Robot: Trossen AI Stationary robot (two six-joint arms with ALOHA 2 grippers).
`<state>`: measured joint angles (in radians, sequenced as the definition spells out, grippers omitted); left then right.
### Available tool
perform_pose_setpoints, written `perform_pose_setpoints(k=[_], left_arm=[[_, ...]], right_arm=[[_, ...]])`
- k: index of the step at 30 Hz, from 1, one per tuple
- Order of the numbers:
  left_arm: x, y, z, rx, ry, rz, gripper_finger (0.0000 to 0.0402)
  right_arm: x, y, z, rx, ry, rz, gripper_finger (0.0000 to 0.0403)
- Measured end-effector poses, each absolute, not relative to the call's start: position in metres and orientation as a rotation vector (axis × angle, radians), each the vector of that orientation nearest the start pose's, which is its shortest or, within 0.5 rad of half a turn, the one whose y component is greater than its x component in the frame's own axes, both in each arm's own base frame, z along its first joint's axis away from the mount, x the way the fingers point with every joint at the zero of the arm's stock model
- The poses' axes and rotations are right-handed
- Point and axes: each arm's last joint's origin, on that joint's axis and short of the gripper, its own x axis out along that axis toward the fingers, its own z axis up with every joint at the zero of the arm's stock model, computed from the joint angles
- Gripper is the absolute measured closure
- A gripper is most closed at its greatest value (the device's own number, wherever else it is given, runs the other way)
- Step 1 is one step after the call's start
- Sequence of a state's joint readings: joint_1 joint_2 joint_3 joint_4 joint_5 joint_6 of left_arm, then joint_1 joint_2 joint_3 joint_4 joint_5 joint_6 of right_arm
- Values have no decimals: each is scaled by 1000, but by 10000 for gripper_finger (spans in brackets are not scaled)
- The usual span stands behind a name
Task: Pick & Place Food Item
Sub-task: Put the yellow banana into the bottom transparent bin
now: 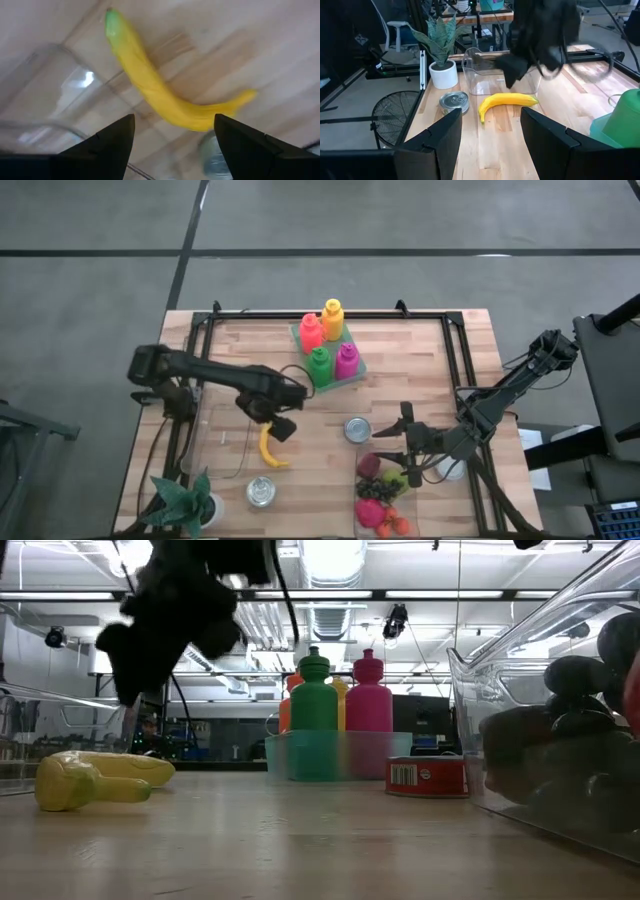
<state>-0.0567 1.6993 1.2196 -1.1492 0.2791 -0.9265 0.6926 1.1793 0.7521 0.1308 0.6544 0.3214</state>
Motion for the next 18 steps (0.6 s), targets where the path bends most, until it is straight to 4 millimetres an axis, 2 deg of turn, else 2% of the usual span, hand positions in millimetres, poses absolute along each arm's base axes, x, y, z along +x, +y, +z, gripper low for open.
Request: perform_pose_setpoints(k=[4,8,18], left_arm=[[305,-24,186,-841,1785,503,125],[313,-25,172,-788,1869,494,125],[315,-23,152,-700,1899,549,125]], right_arm=[[207,149,274,135,234,0,203],[207,149,274,135,235,0,203],[206,149,274,136,234,2,203]])
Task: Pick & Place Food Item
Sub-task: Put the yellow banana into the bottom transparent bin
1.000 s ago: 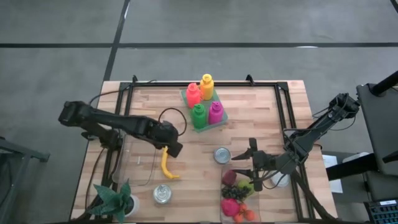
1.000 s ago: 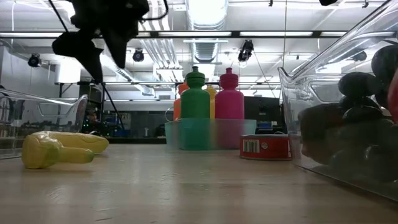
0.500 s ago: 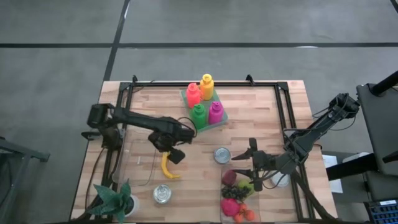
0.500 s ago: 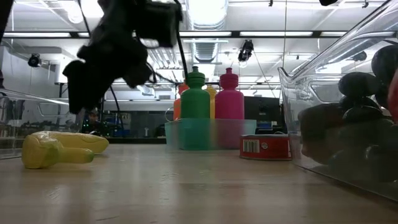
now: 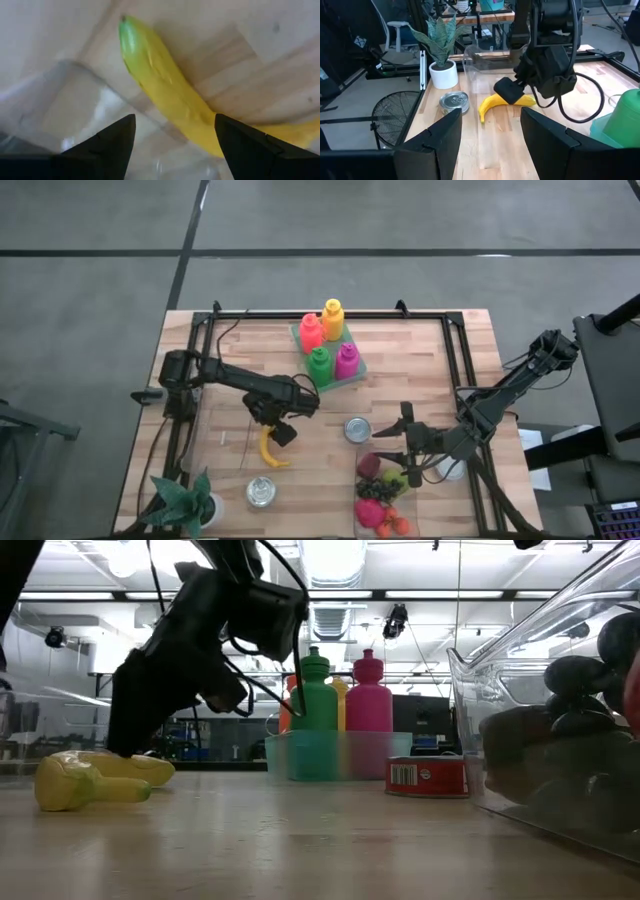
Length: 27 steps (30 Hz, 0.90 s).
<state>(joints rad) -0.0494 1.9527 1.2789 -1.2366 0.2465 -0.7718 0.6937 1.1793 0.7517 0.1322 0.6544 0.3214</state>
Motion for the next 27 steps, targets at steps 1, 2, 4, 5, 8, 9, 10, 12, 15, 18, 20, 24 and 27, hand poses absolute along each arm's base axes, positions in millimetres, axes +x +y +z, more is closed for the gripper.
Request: perform_pose_setpoints(k=[1,2,4,5,8,9,10,12,15,18,20,24,27], left_arm=[[316,-22,150,-689,1898,555,125],[316,-22,148,-680,1897,557,125],[319,-22,140,-685,1896,528,125],[321,-22,137,-682,1889,519,125],[319,-24,138,-669,1904,508,125],[319,-23,138,-670,1903,508,125],[319,-23,138,-667,1907,519,125],[319,-23,138,-668,1905,519,125],[319,-23,138,-665,1905,522,125],[318,-23,137,-665,1903,522,125],[319,-23,137,-663,1895,521,126],[320,-23,136,-664,1883,520,135],[320,-23,136,-664,1882,520,162]], right_arm=[[206,149,274,135,235,1,203],[206,149,274,135,234,2,203],[206,149,274,135,235,1,203],[206,149,274,135,235,1,203],[206,149,274,135,235,1,203],[206,149,274,135,235,1,203],[206,149,274,135,235,1,203],[206,149,274,135,235,1,203],[206,149,274,135,235,1,203],[206,149,274,135,235,1,203],[206,149,274,135,235,1,203],[206,149,274,135,235,1,203],[206,149,274,135,235,1,203]])
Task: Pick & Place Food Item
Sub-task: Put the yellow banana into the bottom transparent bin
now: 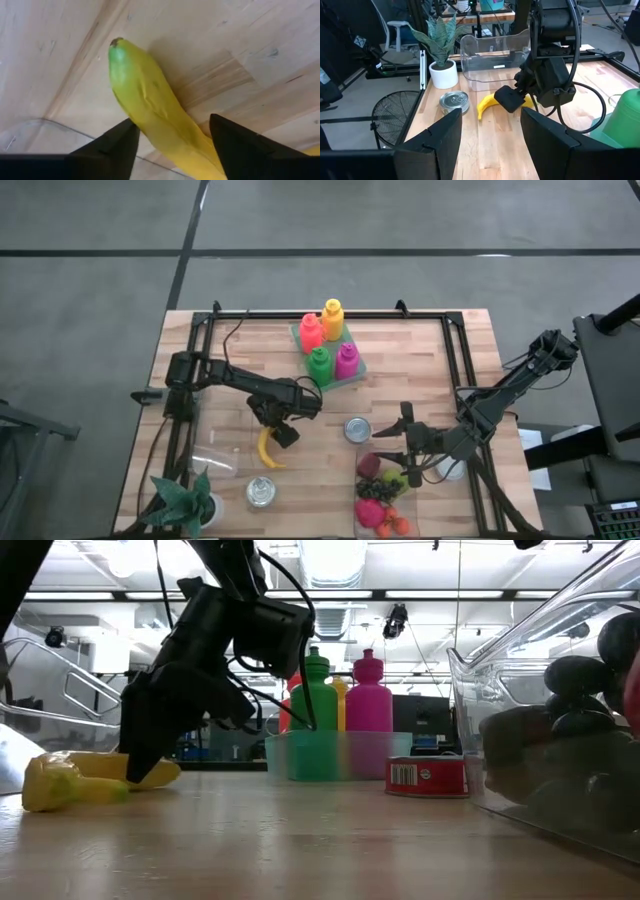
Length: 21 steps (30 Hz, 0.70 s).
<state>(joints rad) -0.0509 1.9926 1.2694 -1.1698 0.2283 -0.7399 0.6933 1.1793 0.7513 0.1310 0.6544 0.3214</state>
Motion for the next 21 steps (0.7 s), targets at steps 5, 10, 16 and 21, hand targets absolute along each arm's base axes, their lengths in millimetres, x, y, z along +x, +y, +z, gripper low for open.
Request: perform_pose_setpoints(k=[5,10,16,21], left_arm=[[321,-23,136,-665,1879,519,234],[321,-23,136,-665,1879,518,308],[321,-23,136,-665,1879,518,330],[321,-23,136,-665,1878,517,332]], right_arm=[[206,149,274,135,235,1,203],[206,149,274,135,235,1,203],[207,148,274,135,235,0,203],[207,149,274,135,235,0,203]])
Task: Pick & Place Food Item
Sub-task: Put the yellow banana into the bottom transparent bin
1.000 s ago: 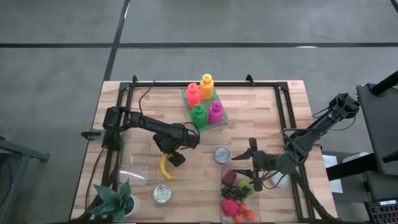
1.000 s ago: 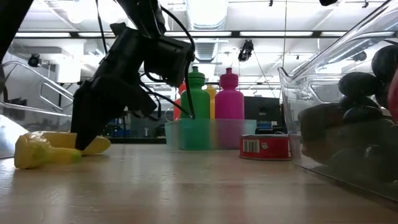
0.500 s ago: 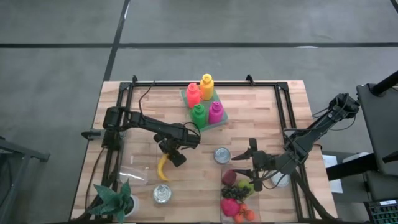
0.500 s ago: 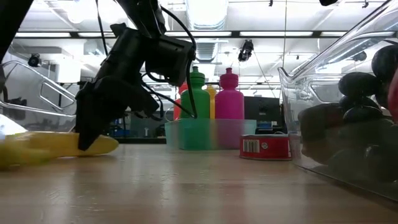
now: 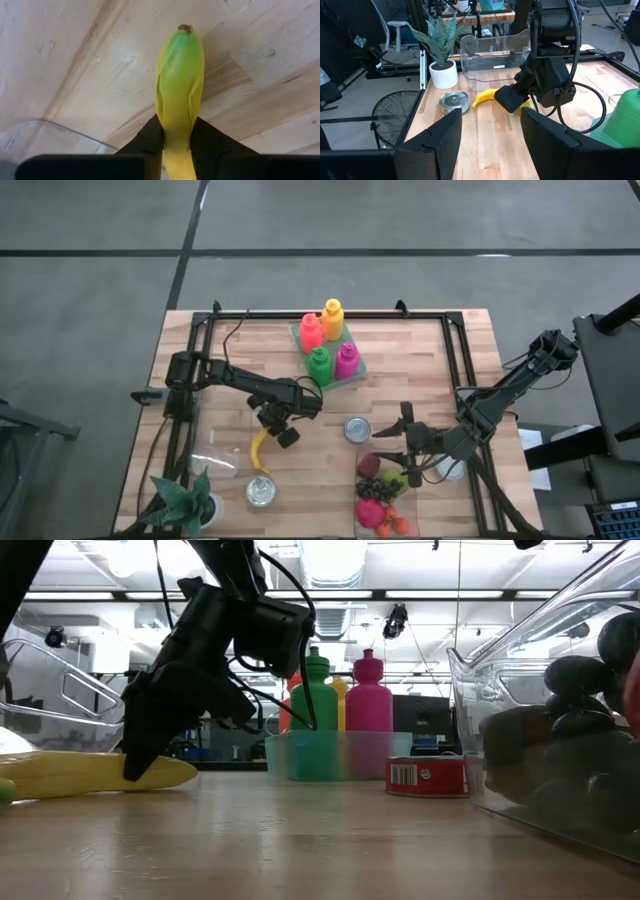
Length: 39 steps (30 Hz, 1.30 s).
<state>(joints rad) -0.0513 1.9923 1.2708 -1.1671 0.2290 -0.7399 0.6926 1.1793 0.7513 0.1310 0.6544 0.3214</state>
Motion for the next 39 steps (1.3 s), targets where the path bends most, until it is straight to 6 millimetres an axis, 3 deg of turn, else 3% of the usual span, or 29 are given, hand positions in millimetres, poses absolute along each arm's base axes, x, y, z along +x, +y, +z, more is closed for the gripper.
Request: perform_pose_setpoints(k=[5,15,22,26,31,36,39], left_arm=[[324,-23,144,-677,1856,499,333],[322,-23,180,-691,1731,444,334],[309,-21,231,-690,1493,454,334],[289,-20,267,-696,1369,442,334],[252,-19,300,-741,1353,443,334],[209,-17,317,-785,1514,536,334],[193,-18,323,-829,1532,590,334]], right_arm=[[207,149,274,135,235,0,203],[207,149,274,135,235,1,203],[207,149,274,135,235,1,203],[207,149,274,135,235,1,203],[207,149,274,135,234,1,203],[207,149,274,135,234,1,203],[207,149,274,135,235,1,203]])
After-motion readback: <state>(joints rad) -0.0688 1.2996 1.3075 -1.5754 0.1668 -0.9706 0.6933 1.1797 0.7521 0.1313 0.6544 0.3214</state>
